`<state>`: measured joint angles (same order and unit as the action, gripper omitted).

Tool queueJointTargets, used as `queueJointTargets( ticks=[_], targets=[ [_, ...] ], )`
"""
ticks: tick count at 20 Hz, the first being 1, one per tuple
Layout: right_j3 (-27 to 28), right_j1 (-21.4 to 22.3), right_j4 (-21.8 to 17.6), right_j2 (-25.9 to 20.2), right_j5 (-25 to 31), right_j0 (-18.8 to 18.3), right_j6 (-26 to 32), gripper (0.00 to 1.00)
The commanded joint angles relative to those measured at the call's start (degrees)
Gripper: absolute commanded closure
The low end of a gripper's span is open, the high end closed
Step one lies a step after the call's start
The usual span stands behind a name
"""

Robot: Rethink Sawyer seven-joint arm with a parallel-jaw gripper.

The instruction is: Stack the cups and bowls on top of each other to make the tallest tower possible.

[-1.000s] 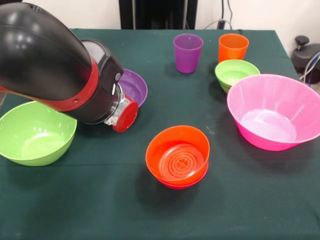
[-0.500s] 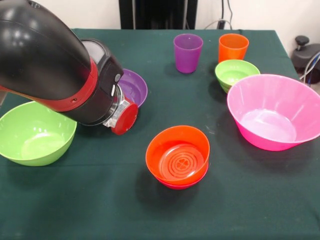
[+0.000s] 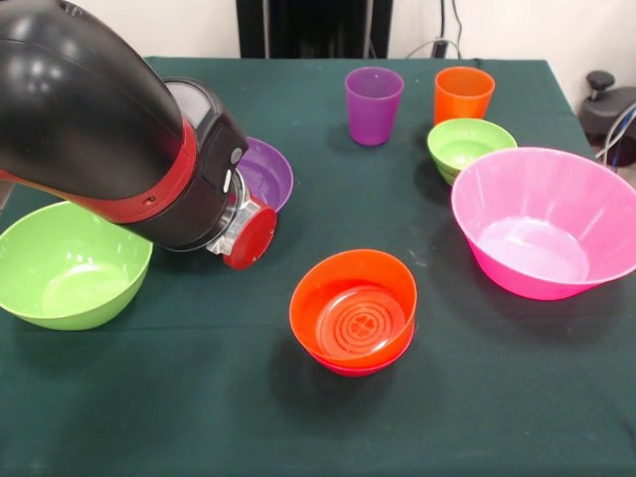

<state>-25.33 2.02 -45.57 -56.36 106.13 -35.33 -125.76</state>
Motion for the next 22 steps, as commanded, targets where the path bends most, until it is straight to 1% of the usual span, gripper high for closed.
queueJointTargets(
  ticks=[1,2,9,17,21,22],
  targets=[
    [0.56,-2.15,-2.89,3.21,-1.57,1.64,8.95,1.00],
    [0.54,-2.10,-2.87,3.21,-1.41,1.63,9.07,0.00],
    [1.26,-2.18,-3.64,2.86,-0.18,1.81,10.75,0.00],
    [0.85,-2.07,-2.80,2.79,0.28,1.97,9.53,0.00],
    [-2.85,-0.41,-0.38,4.28,-1.00,1.63,7.29,0.00],
    [-4.48,0.36,0.53,4.94,-1.54,1.29,6.53,0.00]
  ],
)
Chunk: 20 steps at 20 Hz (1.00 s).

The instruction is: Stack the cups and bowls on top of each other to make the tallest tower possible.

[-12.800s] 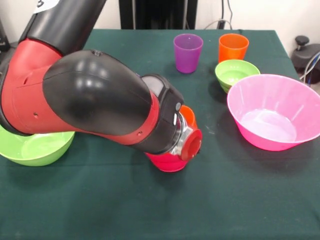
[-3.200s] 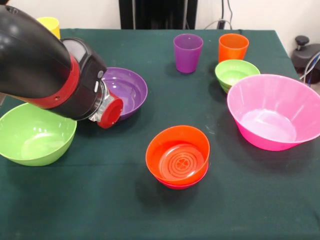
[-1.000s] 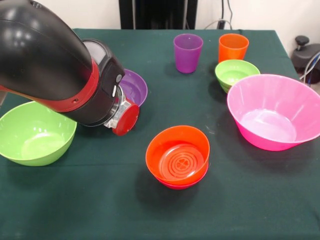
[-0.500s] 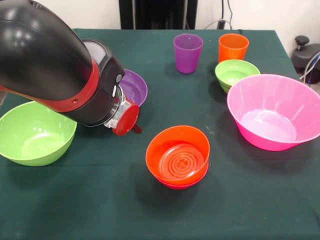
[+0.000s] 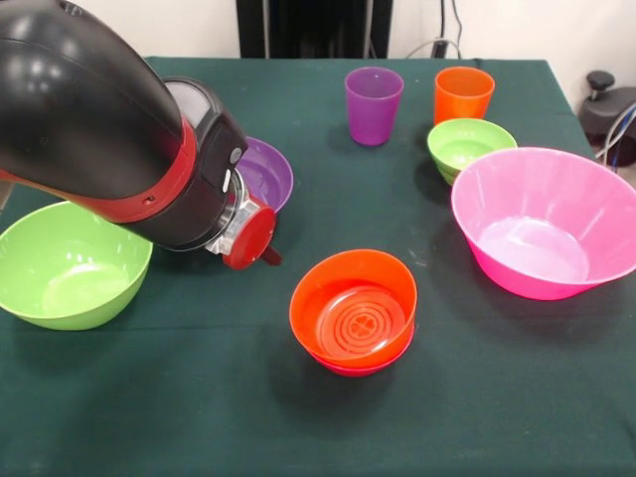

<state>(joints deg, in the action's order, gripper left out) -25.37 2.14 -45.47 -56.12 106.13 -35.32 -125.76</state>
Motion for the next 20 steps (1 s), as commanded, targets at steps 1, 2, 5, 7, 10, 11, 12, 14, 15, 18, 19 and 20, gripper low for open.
queueJointTargets(
  ticks=[1,2,5,7,10,11,12,14,15,18,19,20],
  targets=[
    [-5.20,0.60,0.83,4.98,-1.82,1.21,6.11,0.00],
    [-6.47,1.21,1.57,5.45,-2.29,1.06,5.53,0.00],
    [-9.52,2.53,3.36,6.65,-3.59,0.71,4.16,0.00],
    [-11.16,3.30,4.56,7.63,-4.36,0.56,3.69,0.00],
    [-13.07,4.30,5.99,9.17,-4.93,0.20,3.40,0.00],
    [-14.25,5.12,6.73,9.76,-5.03,0.03,2.95,0.00],
    [-17.46,6.76,8.02,10.57,-6.19,-0.55,1.91,0.00],
    [-19.48,7.63,9.10,11.20,-7.12,-0.81,1.48,0.00],
    [-20.42,7.85,9.59,11.56,-7.96,-0.90,1.22,0.00],
    [-26.06,10.51,11.64,12.95,-11.06,-1.32,-0.74,0.00],
    [-27.40,11.16,12.13,13.38,-11.79,-1.43,-1.10,0.00],
    [-28.72,11.87,12.49,13.73,-12.55,-1.55,-1.41,0.00]
  ],
)
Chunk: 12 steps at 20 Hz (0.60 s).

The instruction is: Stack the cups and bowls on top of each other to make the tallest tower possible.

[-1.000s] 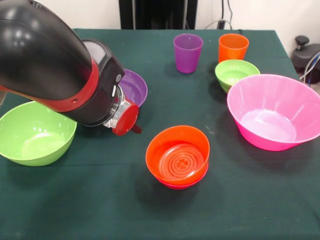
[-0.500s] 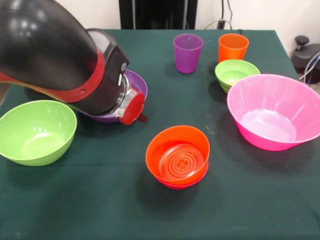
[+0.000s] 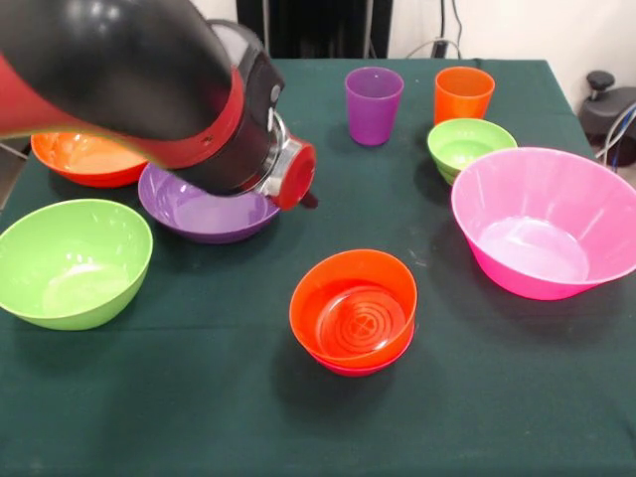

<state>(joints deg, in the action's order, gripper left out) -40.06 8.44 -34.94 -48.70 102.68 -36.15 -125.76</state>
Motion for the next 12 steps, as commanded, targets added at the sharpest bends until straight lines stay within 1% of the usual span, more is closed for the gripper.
queueJointTargets(
  ticks=[1,8,11,12],
  targets=[
    [-15.33,6.16,2.28,6.69,-10.00,-0.85,-1.66,0.00],
    [-24.22,9.40,4.14,9.43,-16.70,-1.63,-2.77,0.00],
    [-26.19,10.02,4.63,10.45,-18.44,-1.71,-2.56,0.00],
    [-25.19,9.37,4.43,10.73,-18.28,-1.63,-2.02,0.00]
  ],
)
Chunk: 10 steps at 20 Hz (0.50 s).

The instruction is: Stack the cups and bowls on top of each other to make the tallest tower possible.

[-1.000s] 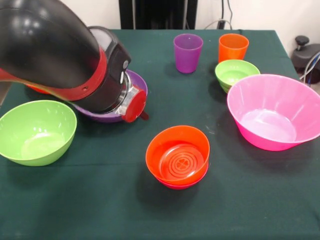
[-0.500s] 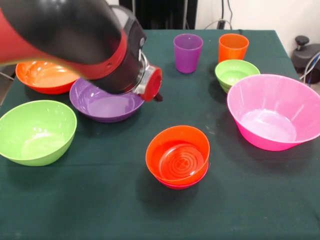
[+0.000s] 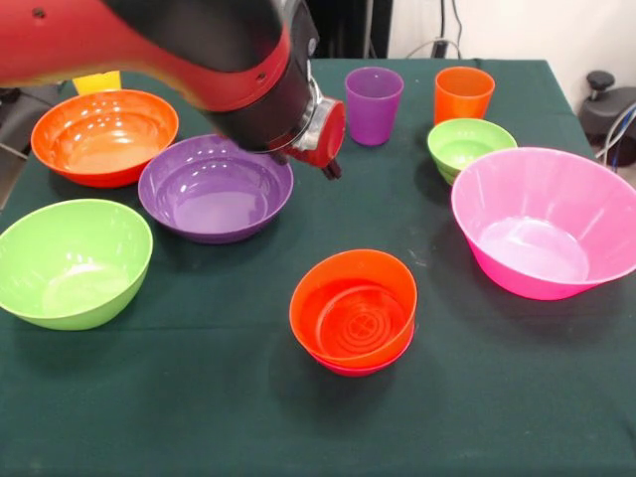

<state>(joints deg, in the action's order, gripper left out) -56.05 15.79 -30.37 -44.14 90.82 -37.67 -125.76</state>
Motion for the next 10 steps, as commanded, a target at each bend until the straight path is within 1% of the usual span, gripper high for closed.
queueJointTargets(
  ticks=[1,2,4,10],
  targets=[
    [-9.71,2.20,0.00,6.44,-6.91,-0.13,-2.05,0.00],
    [-3.63,-0.04,-0.57,6.50,-3.84,0.98,-0.20,0.00],
    [-1.32,-0.66,-0.71,6.84,-2.76,1.58,0.66,0.00],
    [0.22,-1.22,-0.83,7.33,-2.67,1.86,1.99,0.00]
  ],
)
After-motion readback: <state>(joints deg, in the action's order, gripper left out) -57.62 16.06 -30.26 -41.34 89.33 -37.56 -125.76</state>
